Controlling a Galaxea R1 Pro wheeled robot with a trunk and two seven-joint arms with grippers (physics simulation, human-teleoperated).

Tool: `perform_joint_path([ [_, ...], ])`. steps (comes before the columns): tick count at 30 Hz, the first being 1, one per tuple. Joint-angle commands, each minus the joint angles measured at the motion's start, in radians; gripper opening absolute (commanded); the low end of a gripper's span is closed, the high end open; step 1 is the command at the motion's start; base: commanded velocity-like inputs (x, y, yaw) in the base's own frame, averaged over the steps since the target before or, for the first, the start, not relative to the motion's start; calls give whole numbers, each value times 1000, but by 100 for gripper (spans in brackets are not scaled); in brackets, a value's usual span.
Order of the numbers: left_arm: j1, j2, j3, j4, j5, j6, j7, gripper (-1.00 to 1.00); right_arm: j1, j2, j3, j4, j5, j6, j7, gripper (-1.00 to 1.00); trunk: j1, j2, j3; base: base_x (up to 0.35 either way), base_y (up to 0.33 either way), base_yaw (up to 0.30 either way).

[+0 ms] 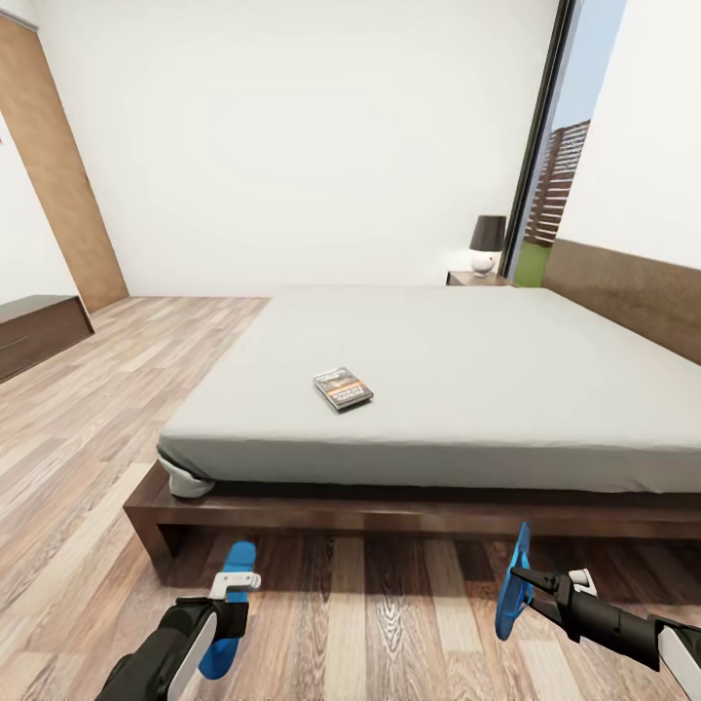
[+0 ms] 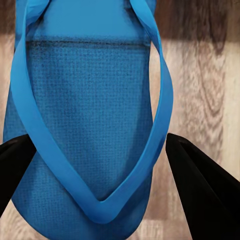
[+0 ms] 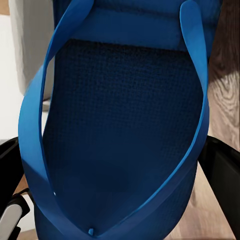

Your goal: In the bedroom, move the book from the bed onto either nightstand, and place the two sandals side by side next to the bed.

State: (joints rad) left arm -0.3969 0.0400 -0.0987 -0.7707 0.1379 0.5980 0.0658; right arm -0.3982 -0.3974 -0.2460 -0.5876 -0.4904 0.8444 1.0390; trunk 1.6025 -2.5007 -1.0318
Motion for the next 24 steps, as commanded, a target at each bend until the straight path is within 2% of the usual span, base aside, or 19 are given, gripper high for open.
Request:
perform_joint_path([
  [1,0,1,-5,-2,9,3,7,-100,-1,0,-2,0,-2,5,2,-100,0,-1,-5,0,0,0],
  [3,0,0,-7,-2,8,-20,8,-100,-1,0,-2,0,-2,5,2,-100,1,-1,-13,0,0,0],
  [6,0,0,-8,4,9,-121,9,-100,-1,0,-2,0,-2,5,2,-100,2,-2,-24,0,0,0],
  [8,0,1,-6,18,9,-164,9,-100,-1,0,-2,-1,-2,5,2,-100,3,-2,-32,0,0,0],
  [12,0,14,-3,59,9,-204,19,-100,-1,0,-3,0,-2,5,2,-100,5,-3,-47,0,0,0],
  [17,0,21,-3,66,11,-196,25,-100,-1,0,-2,-2,-2,5,2,-100,7,-4,-67,0,0,0],
  [18,0,21,-3,64,12,-183,25,-100,-1,0,-2,-2,-2,5,2,-100,8,-5,-71,0,0,0],
  [19,0,20,-3,63,14,-132,23,-100,-1,0,-2,-3,-2,5,2,-100,8,-5,-75,0,0,0],
  [20,0,21,-3,62,15,-107,21,-100,-1,0,-2,-3,-2,5,2,-100,9,-5,-78,0,0,0],
  [24,-2,21,-3,48,15,-65,16,-100,-1,0,-3,-3,-2,5,3,-100,11,-6,-94,0,0,0],
])
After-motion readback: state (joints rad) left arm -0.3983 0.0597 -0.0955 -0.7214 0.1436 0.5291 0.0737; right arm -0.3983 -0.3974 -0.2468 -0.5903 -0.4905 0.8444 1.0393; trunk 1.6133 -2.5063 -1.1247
